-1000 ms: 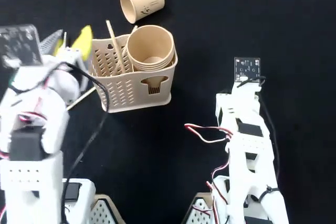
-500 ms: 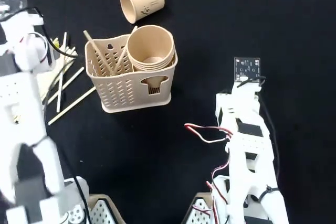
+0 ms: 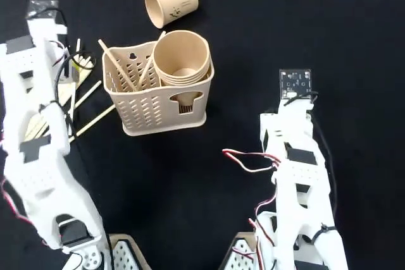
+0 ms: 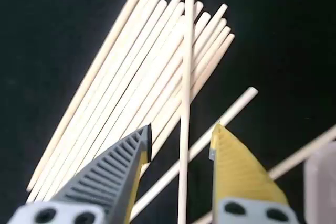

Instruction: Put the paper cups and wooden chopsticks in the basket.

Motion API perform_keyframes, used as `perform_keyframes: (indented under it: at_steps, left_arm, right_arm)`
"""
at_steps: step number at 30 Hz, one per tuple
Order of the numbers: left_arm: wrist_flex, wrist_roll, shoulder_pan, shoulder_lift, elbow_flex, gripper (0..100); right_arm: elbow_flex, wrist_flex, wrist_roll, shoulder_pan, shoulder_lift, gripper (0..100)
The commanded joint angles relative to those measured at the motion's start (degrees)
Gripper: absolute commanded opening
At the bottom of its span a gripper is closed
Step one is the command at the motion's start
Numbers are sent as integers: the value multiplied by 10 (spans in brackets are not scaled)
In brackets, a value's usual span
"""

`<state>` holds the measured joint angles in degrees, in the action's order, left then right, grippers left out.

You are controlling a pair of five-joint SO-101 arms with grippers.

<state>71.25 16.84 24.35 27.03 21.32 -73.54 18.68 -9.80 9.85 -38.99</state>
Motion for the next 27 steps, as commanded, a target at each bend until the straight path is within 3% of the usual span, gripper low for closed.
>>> perform_keyframes:
  at_steps: [1,14,21,27]
  left_arm:
    - [2,24,5,82,95,198]
    - [4,27,6,288,258,197]
    - [95,114,0,304,296,24]
    - [162,127,5,304,345,29]
  right_arm:
    - [2,-11,-5,-9,-16,12]
    - [2,-11,-5,-9,-16,12]
    - [2,-11,-5,-9,-16,12]
    - [2,-11,-5,-9,-16,12]
